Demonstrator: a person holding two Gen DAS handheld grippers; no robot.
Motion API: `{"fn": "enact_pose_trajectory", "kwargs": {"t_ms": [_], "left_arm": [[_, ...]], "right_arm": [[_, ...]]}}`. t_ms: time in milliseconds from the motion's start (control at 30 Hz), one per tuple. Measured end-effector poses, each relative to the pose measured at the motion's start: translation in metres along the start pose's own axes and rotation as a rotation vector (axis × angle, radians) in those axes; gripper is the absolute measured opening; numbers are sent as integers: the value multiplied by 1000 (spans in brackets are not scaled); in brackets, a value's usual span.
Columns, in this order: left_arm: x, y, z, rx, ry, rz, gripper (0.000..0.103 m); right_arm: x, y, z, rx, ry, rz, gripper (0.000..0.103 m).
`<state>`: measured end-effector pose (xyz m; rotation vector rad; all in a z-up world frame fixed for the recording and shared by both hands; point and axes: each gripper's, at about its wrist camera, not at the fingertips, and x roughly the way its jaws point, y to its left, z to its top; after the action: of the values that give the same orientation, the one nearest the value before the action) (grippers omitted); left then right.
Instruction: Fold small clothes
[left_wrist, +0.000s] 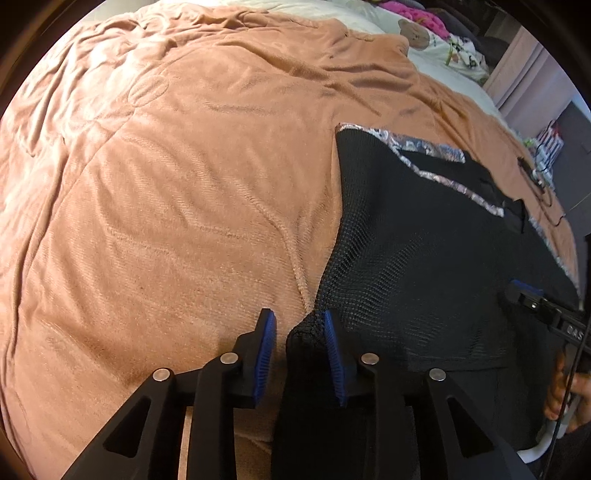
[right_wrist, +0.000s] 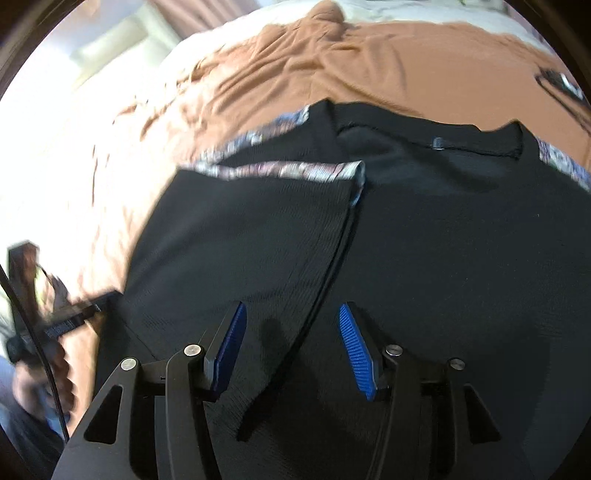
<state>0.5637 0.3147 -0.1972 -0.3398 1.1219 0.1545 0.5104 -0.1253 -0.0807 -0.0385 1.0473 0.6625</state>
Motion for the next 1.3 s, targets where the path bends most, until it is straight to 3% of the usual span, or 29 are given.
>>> {"fn": "enact_pose_trajectory", "kwargs": {"t_ms": [133,267,467,500,567,700,933,1300], "left_arm": [[-6,-4,2,-8,12,18,35],[-25,-6,-2,-12,-19,16,59],[-59,-14,-14,-8,-53,11,68],[-64,-16,-16,-8,-60,9,72],[-76,-20,-21,-12,-82,3,81],[-102,-32,-30,-16,-132,5,99],[-132,-54,-46,-18,-169,-24,103],[-162,-106,-70,42,-184,-30,103]], "right_arm": [[-7,2,-2,3,14,-3,51],[-28,-11,-5,45,-5,-14,51],[-74,-24,-26,79,-31,-59,51],[-81,-26,-29,85,-32,-61,54],[-99,-29,-37,94,-48,-78,71],[-136,-32,-51,98,-89,-108,85],[-193,-37,-79,90,-132,-141,92],[-263,-57,-118,98,-186,-205,92]]}}
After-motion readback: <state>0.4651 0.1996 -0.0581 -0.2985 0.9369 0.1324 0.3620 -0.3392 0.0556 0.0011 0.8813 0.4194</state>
